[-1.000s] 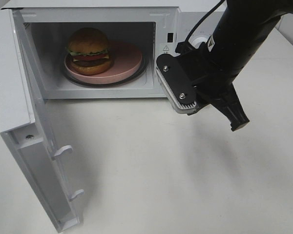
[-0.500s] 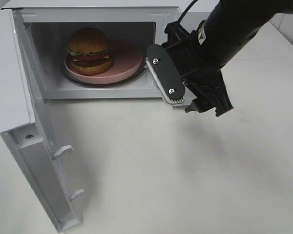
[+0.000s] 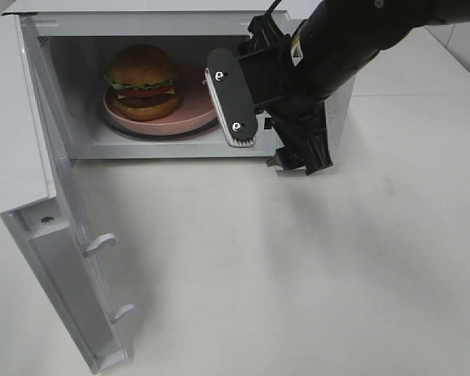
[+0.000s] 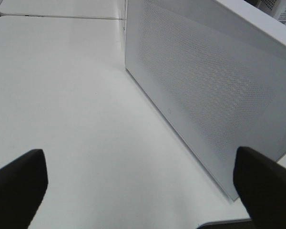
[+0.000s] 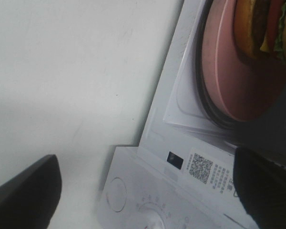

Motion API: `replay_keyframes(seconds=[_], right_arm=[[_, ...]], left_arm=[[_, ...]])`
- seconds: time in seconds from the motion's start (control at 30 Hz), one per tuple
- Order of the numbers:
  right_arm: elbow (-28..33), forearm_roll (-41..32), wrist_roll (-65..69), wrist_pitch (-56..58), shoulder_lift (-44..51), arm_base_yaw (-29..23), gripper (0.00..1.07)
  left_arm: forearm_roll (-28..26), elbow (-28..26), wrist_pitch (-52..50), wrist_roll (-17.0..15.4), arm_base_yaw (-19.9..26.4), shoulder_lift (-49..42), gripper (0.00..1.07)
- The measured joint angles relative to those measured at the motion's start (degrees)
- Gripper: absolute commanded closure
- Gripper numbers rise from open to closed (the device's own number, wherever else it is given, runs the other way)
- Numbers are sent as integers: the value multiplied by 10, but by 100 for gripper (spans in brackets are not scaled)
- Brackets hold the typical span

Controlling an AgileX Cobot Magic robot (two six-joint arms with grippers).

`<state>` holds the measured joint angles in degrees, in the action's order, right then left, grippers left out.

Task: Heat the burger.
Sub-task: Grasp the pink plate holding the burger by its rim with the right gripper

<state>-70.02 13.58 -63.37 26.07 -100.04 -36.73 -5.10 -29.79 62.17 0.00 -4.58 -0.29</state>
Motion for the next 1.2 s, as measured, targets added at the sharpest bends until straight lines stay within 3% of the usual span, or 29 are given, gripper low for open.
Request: replay_keyframes(seconds=[0.5,1.0,1.2], right_arm=[[-120,-17,109,-9,-113,-21,14],[-193,-40,114,-5,-194,-21,15],[-239,-81,99,8,-232,-21,17]], left_arm=[[0,0,0,0,0,0,9],[0,0,0,0,0,0,9],[0,0,0,0,0,0,9]])
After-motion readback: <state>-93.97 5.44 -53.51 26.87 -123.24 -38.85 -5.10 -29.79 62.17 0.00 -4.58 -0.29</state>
